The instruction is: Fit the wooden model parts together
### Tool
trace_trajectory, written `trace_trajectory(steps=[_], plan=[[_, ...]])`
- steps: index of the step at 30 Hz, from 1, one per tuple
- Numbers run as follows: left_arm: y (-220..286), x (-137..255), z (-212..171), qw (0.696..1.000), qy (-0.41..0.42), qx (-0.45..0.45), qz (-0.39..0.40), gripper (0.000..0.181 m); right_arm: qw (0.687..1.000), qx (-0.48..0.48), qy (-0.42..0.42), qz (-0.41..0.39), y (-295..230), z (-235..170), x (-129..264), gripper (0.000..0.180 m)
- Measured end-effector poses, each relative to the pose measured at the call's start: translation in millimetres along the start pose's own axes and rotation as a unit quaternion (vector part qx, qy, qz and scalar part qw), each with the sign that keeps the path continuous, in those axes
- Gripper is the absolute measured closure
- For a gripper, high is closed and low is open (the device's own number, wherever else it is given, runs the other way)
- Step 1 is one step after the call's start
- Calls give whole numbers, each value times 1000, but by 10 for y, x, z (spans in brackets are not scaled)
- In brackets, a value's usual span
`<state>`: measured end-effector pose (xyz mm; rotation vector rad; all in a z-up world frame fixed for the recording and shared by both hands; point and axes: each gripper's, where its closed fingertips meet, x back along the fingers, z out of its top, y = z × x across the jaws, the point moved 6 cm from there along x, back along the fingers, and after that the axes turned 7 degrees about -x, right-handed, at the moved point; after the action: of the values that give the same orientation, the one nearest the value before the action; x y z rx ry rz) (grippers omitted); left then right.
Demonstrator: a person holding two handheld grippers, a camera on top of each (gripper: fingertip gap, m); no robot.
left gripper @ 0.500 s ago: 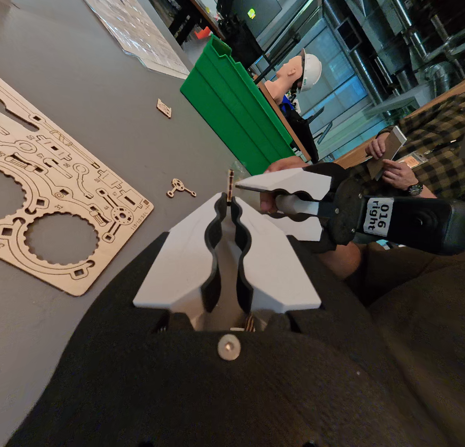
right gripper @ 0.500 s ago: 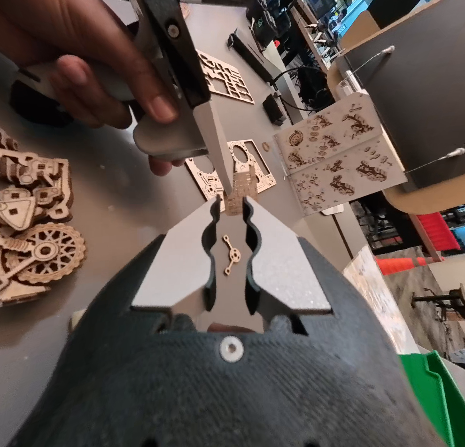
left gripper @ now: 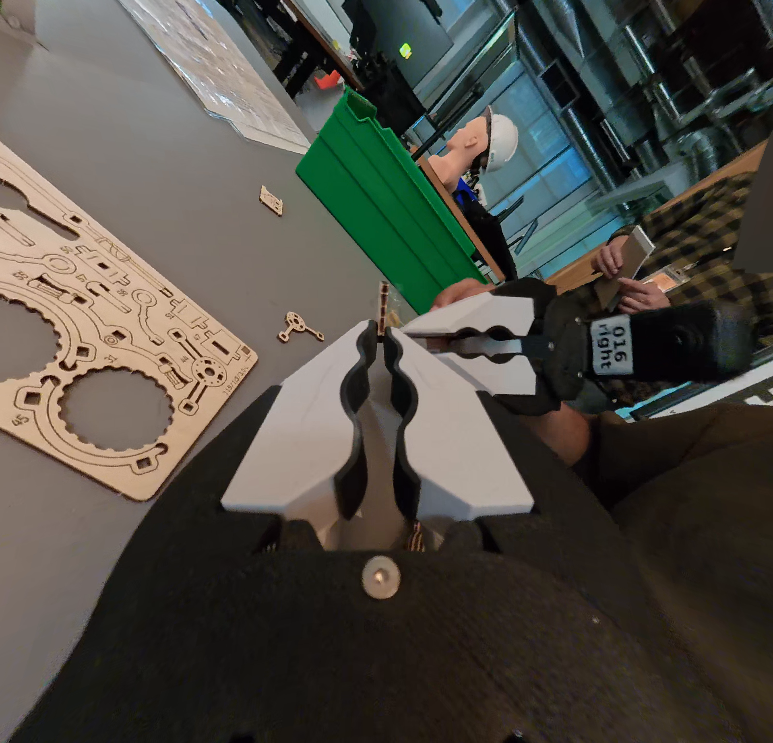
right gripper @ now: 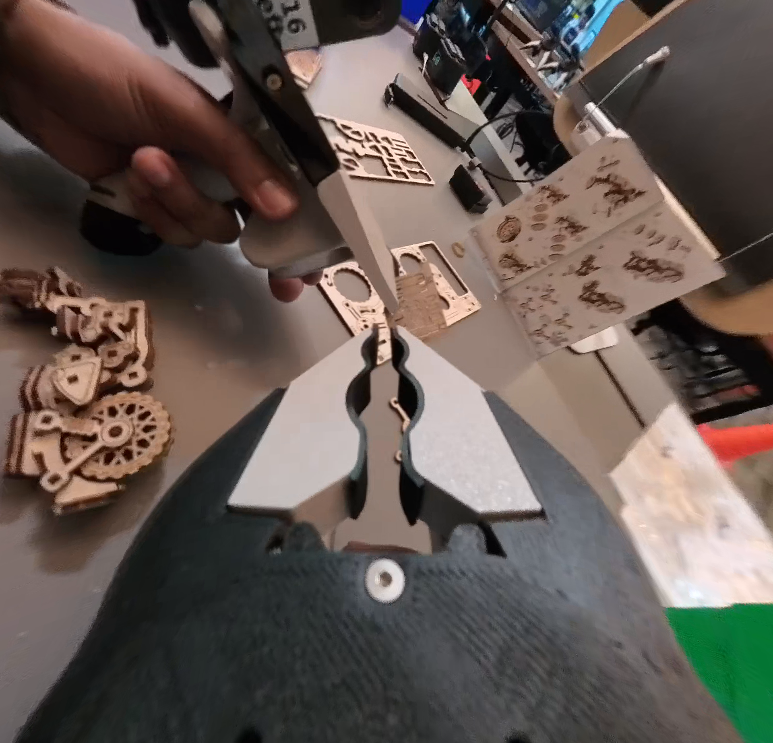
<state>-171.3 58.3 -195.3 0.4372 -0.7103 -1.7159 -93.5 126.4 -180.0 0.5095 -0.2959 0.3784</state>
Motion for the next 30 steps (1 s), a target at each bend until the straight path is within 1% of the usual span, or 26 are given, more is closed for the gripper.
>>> trace_trajectory(steps=[3,5,7,9,12,14,15,20,26,30], plan=[[28,9,21,1000,8,2,-25,180,993,-110,27,20,91,-30,-1,169],[52,24,43,999,18,9,-47,180,975,-209,53,46,188,-38,23,166],[73,33,65,997,29,19,-70,180,942,-312,80,91,259,-52,44,162],[105,34,74,994,33,28,-98,181,901,-395,99,150,280,-62,46,160],[159,32,76,991,37,35,-128,180,843,-474,123,222,266,-54,45,164],[193,31,74,989,36,33,-141,180,823,-495,137,242,264,-37,57,171],[204,29,72,988,35,31,-145,180,820,-497,141,246,264,-27,64,172],[212,28,65,988,33,27,-146,180,820,-494,140,253,246,-10,70,175],[259,32,69,991,24,-36,-127,180,807,-506,143,270,243,-19,75,177],[267,27,60,991,22,-21,-133,180,799,-513,147,278,239,-18,83,177]])
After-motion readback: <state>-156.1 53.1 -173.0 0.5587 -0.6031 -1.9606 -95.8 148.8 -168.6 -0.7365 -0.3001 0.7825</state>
